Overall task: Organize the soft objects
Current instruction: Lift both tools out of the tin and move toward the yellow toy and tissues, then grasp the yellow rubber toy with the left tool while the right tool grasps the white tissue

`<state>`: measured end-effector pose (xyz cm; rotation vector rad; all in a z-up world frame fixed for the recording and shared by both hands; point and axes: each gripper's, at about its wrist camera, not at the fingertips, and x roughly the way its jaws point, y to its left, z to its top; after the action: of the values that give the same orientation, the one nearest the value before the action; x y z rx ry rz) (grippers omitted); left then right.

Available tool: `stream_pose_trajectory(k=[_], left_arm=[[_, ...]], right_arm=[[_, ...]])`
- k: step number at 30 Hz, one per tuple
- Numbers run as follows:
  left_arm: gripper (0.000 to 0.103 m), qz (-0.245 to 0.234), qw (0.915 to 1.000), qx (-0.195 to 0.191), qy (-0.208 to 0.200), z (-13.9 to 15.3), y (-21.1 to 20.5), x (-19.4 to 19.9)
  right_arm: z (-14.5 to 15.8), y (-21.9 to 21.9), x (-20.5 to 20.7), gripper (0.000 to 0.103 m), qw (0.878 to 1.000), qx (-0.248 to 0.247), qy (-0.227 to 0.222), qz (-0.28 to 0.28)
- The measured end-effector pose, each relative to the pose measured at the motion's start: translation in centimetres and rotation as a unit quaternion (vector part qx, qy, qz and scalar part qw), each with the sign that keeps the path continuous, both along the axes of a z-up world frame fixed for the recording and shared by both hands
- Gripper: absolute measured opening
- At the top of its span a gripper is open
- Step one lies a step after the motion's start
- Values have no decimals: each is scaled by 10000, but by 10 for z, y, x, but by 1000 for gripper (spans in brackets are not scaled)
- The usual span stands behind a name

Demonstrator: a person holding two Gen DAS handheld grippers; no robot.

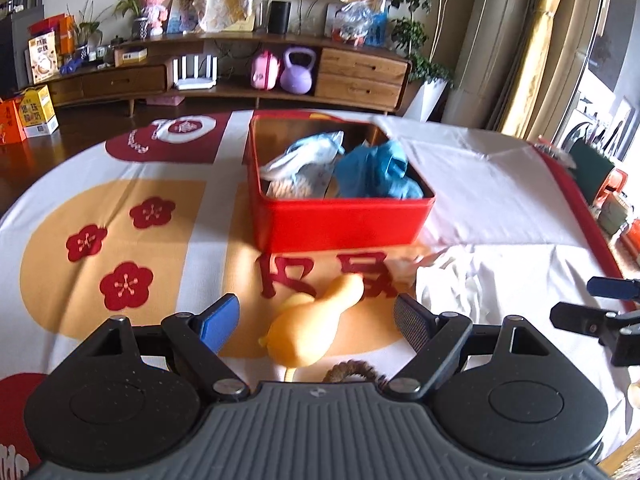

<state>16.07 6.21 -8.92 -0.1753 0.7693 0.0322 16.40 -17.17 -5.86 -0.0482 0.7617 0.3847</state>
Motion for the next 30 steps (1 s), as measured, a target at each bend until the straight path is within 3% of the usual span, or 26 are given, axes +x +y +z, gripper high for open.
stream_pose_trajectory(k=[13, 21, 26, 30], left_arm=[[85, 66, 9988, 60, 484, -40, 0, 18], [84, 91, 9983, 214, 540, -52, -1, 28], [84, 96, 9984, 277, 485, -55, 0, 31], [70, 25, 9985, 271, 475, -54, -3, 34]], right_arm=[[-32, -8, 26, 99, 9981, -49, 352, -500], [-47, -13, 42, 90, 9956, -17, 554, -756], [-52, -12, 44, 79, 9951, -4, 611, -779], [-54, -12, 45, 72, 9952, 11, 625, -753]])
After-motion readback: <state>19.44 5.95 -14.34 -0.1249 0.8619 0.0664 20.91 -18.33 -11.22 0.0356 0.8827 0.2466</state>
